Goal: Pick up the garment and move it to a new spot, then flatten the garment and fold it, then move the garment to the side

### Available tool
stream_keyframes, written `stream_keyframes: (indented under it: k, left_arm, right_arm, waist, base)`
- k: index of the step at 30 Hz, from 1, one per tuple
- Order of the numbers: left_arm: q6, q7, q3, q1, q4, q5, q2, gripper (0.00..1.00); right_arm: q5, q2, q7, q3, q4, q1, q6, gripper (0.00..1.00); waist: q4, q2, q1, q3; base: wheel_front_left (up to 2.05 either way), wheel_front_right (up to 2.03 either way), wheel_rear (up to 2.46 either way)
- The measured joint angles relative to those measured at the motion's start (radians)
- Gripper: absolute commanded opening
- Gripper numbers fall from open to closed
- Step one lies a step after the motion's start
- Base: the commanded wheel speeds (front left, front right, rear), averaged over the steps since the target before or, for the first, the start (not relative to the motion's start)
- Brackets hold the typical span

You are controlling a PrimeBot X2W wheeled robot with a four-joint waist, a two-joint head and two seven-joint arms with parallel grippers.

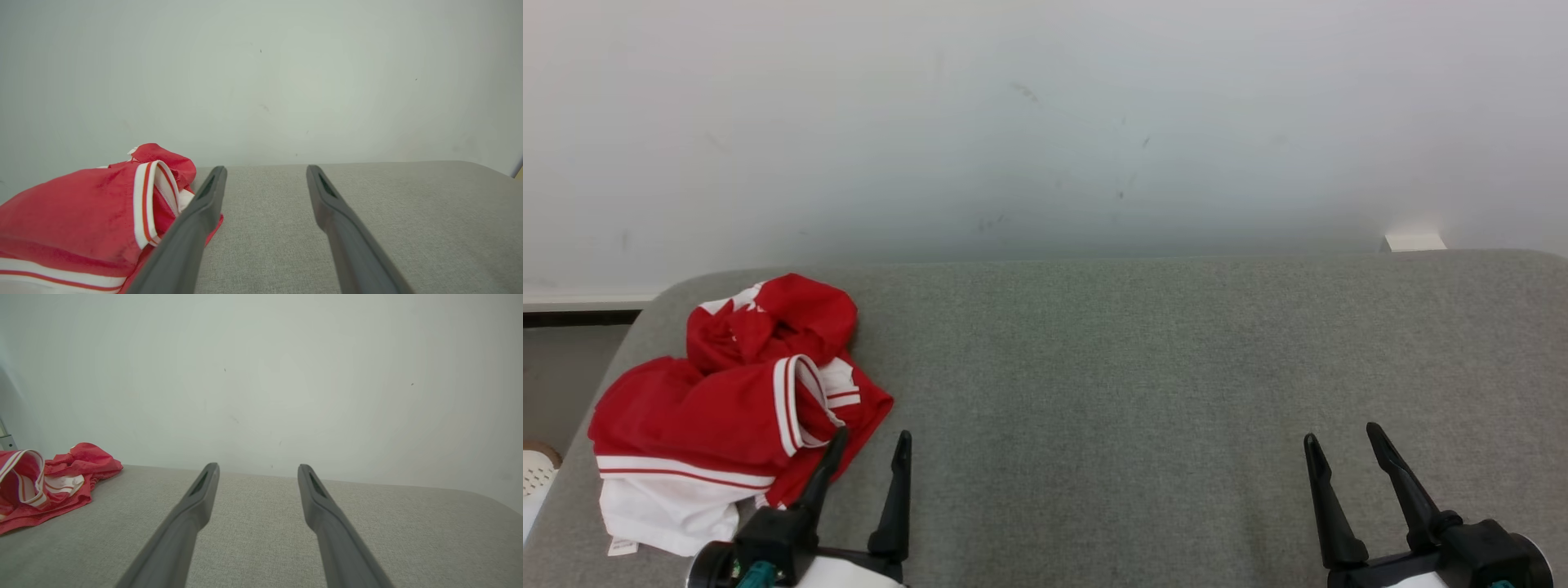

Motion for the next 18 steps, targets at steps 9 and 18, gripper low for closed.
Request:
stream_keyframes:
  k: [9,18]
  left_arm:
    - [0.005,0.000,-0.001,0.000,0.005,-0.006,0.000,1.00]
    - [0.009,0.000,-0.005,-0.001,0.012,-0.009,0.000,1.00]
  right_arm:
    - [0.021,0.000,0.000,-0.005,0.000,0.000,0.000,1.00]
    - [0.023,0.000,0.000,-0.005,-0.002,0.000,0.000,1.00]
  waist:
    - [-0.004,0.0000,0.0000,-0.003]
    - [-0.002,0.0000,0.0000,-0.002]
  base:
    - [0.00,0.00,0.00]
    - [0.00,0.00,0.00]
